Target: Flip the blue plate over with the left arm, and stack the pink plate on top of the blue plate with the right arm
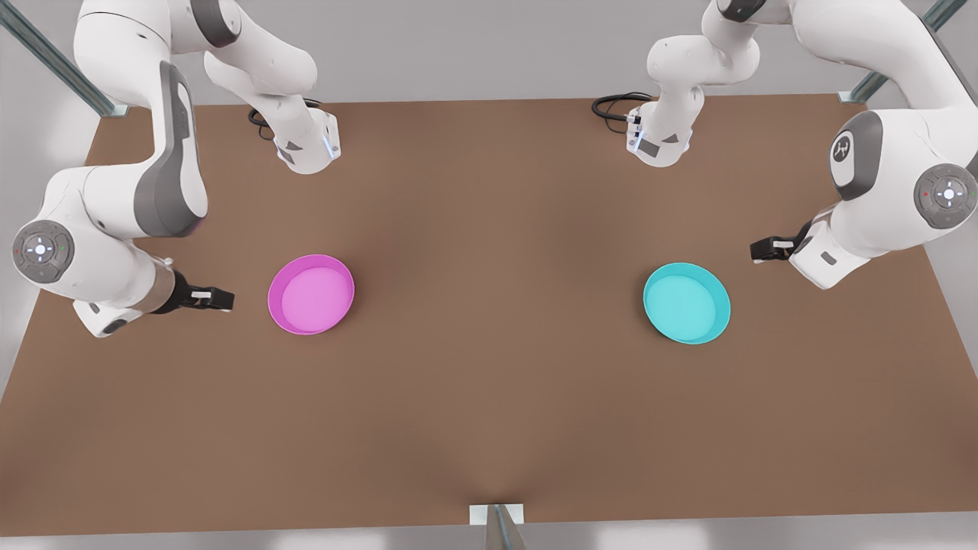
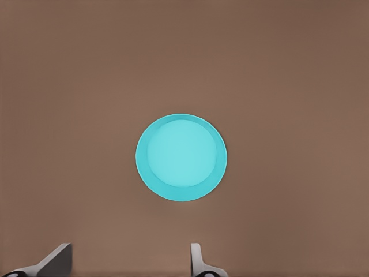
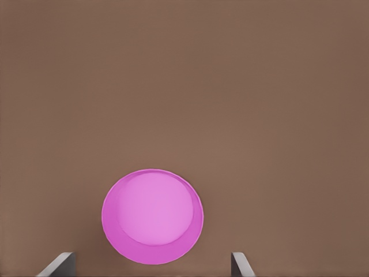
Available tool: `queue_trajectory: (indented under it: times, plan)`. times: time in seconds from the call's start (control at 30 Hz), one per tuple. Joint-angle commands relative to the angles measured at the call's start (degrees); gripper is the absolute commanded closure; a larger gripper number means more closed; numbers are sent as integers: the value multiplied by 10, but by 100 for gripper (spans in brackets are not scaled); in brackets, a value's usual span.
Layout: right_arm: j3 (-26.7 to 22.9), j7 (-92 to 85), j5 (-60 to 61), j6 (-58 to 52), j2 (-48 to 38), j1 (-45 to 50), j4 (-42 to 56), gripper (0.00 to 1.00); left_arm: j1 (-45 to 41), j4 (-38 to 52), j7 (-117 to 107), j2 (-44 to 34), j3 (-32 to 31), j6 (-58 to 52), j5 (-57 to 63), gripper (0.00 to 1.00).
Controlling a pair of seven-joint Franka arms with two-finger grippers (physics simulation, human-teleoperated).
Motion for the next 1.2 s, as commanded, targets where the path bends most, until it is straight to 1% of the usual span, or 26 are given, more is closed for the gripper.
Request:
queue_trajectory:
  times: [0.0, 0.03, 0.07, 0.1, 0.13, 0.17, 0.2, 0.27, 0.33, 0.4, 0.5, 0.6, 0.7, 0.83, 1.0, 1.17]
  plan:
    - [0, 0, -1, 0, 0, 0, 0, 0, 0, 0, 0, 0, 0, 0, 1, 0]
    - [-1, 1, 0, -1, 0, 0, 7, 0, 1, 0, 0, 10, 0, 0, -1, 0]
    - [0, 1, 2, -1, 0, 1, 9, 0, 22, 1, 5, 50, 0, 15, -34, 0]
    - [0, 0, 1, -2, 0, 1, 10, 0, 63, 1, 31, 99, 0, 43, -105, 0]
    - [0, 1, 0, -2, 0, 3, 12, 0, 83, -1, 68, 144, 0, 76, -151, 0]
    - [0, 1, 1, -2, 0, 2, 16, 0, 94, -10, 93, 169, 0, 99, -195, 0]
    - [-1, 1, -5, -3, -1, 6, 16, 0, 99, -36, 134, 185, 0, 139, -206, 0]
    - [0, 1, -1, -5, -1, 0, 17, 0, 123, -84, 195, 191, 0, 212, -231, 0]
    - [0, 0, 3, -5, 0, 1, 17, 0, 145, -93, 240, 216, 0, 242, -234, 0]
    - [-1, 0, 28, -14, 0, -13, 16, 0, 158, -93, 262, 236, 0, 244, -246, 0]
    - [-1, 2, 27, -27, 1, -8, 16, 0, 159, -133, 347, 238, 0, 262, -240, 0]
    - [-1, 2, 27, -28, 2, -7, 16, 0, 156, -215, 353, 212, 3, 325, -239, 0]
    - [-1, 2, 27, -28, 2, -6, 16, 0, 160, -227, 374, 212, 14, 334, -239, 0]
    - [0, 2, 27, -28, 4, -5, 16, 0, 164, -285, 376, 198, 18, 391, -246, 0]
    - [0, 2, 28, -28, 4, -7, 16, 0, 164, -301, 370, 190, 18, 395, -301, 0]
    - [0, 2, 27, -28, 4, -5, 16, 0, 163, -301, 368, 198, 18, 399, -311, 0]
